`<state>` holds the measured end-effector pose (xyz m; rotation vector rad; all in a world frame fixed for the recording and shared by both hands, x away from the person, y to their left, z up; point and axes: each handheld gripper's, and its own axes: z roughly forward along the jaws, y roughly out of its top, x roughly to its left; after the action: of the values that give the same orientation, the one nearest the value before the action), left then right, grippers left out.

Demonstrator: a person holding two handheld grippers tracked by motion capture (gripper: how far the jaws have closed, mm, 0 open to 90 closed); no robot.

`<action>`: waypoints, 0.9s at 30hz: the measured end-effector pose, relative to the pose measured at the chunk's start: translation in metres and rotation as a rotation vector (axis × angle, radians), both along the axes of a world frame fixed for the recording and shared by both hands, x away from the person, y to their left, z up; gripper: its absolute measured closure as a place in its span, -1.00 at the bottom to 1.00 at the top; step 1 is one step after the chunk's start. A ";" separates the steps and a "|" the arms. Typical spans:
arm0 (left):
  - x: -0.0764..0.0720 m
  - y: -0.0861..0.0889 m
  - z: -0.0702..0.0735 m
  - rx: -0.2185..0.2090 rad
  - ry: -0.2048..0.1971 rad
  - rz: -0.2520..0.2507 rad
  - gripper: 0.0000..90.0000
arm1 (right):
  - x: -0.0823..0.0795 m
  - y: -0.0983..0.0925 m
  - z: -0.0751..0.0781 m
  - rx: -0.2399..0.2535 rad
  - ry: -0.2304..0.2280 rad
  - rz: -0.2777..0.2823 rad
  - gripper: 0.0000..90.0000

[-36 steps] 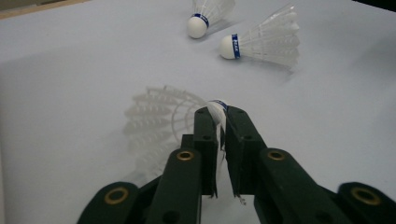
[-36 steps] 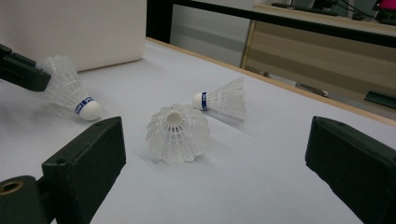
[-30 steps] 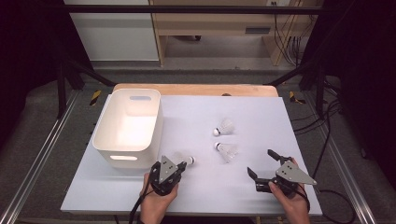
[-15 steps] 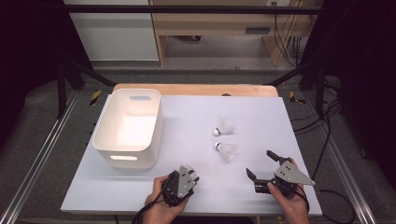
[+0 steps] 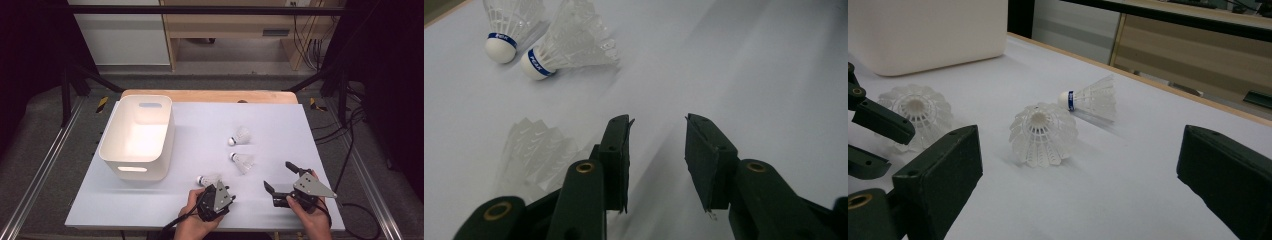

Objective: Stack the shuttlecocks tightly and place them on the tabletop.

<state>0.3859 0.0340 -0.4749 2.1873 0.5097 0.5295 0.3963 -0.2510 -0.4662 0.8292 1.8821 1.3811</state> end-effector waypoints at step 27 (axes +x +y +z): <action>0.058 0.042 0.006 -0.197 0.052 0.142 -0.65 | 0.003 0.012 -0.004 -0.053 0.123 -0.014 -0.89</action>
<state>0.4443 0.0762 -0.4693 1.9909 0.7187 0.4769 0.3992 -0.2389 -0.4703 0.9182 1.9929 1.2921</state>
